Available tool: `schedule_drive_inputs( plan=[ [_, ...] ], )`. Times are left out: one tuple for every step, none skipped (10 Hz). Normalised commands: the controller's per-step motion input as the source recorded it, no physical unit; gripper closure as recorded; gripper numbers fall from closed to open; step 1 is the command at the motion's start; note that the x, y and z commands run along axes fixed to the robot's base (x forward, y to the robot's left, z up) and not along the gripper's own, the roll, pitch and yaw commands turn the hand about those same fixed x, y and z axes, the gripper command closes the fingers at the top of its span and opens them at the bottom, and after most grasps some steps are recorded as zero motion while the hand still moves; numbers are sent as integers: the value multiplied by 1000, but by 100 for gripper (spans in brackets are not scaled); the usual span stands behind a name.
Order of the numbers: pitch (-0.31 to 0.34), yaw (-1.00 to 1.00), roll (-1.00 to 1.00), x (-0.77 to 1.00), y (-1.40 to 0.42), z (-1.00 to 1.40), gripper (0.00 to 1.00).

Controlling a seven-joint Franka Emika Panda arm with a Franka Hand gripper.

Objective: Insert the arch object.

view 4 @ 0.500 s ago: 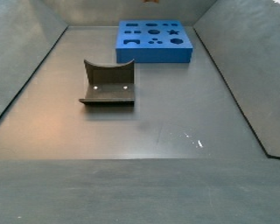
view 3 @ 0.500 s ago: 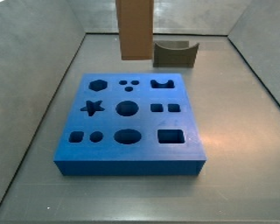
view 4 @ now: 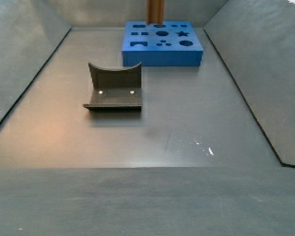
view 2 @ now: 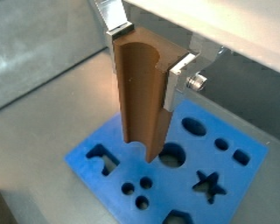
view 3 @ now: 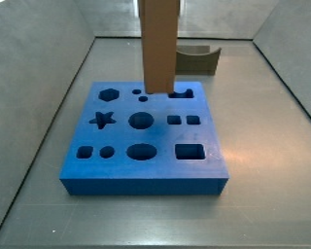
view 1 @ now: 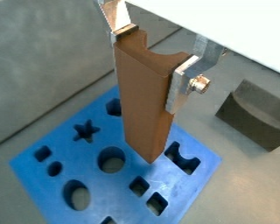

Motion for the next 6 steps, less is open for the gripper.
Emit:
schedule_drive_inputs(
  plan=[
    [0, 0, 0, 163, 366, -300, 100],
    [0, 0, 0, 140, 343, -186, 100],
    [0, 0, 0, 83, 240, -180, 100],
    [0, 0, 0, 71, 180, -223, 100],
    [0, 0, 0, 89, 131, -257, 100],
    [0, 0, 0, 191, 100, -269, 100]
  ],
)
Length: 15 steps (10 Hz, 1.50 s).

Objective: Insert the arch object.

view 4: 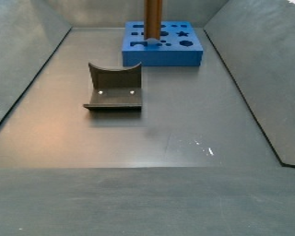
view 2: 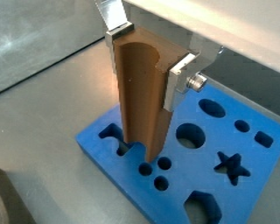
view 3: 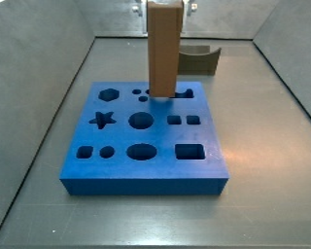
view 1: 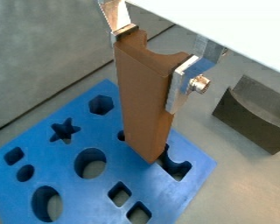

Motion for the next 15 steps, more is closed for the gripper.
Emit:
schedule_drive_inputs(
  plan=[
    [0, 0, 3, 303, 89, -269, 100],
    [0, 0, 17, 317, 106, -237, 100],
    [13, 0, 26, 354, 111, -217, 100],
    [11, 0, 39, 349, 109, -211, 100],
    [10, 0, 44, 320, 91, -191, 100],
    [10, 0, 46, 309, 94, -189, 100],
    [14, 0, 94, 311, 34, -206, 100],
    [21, 0, 140, 323, 0, -211, 100],
    [0, 0, 133, 214, 0, -226, 100],
    [0, 0, 109, 129, 0, -237, 100],
    [0, 0, 83, 66, 0, -220, 100],
    [0, 0, 47, 43, 0, -194, 100],
    [0, 0, 57, 11, 0, -206, 100],
    [0, 0, 76, 0, 0, -240, 100],
    [-7, 0, 87, 0, 0, -269, 100]
  ],
)
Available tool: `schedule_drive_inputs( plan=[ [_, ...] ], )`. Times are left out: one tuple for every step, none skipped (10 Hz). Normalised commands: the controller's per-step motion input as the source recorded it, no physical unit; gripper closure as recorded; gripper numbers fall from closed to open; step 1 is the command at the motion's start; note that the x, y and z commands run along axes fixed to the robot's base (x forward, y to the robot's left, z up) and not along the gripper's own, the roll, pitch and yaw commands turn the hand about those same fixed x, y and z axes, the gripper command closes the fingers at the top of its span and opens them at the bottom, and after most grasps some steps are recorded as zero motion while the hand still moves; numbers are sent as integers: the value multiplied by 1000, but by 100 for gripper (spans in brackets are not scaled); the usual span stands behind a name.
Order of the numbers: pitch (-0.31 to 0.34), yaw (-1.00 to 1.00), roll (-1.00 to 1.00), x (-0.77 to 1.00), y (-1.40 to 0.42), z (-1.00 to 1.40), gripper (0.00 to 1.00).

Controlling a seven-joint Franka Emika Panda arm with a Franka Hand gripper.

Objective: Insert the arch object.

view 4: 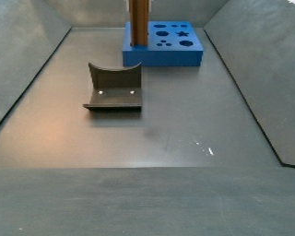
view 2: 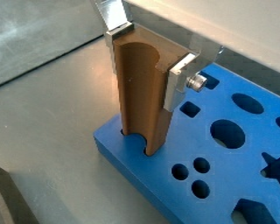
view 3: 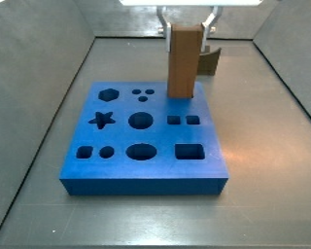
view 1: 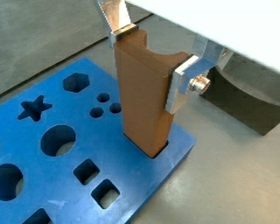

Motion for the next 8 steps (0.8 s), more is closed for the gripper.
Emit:
schedule_drive_inputs(
  plan=[
    [-10, 0, 91, 0, 0, -280, 100],
    [-17, 0, 96, 0, 0, -289, 100],
    [-21, 0, 93, 0, 0, -300, 100],
    [-20, 0, 91, 0, 0, -309, 100],
    [-21, 0, 50, 0, 0, -269, 100],
    [-107, 0, -16, 0, 0, -109, 100],
    [0, 0, -23, 0, 11, 0, 100],
    [0, 0, 0, 0, 0, 0, 100]
  ],
)
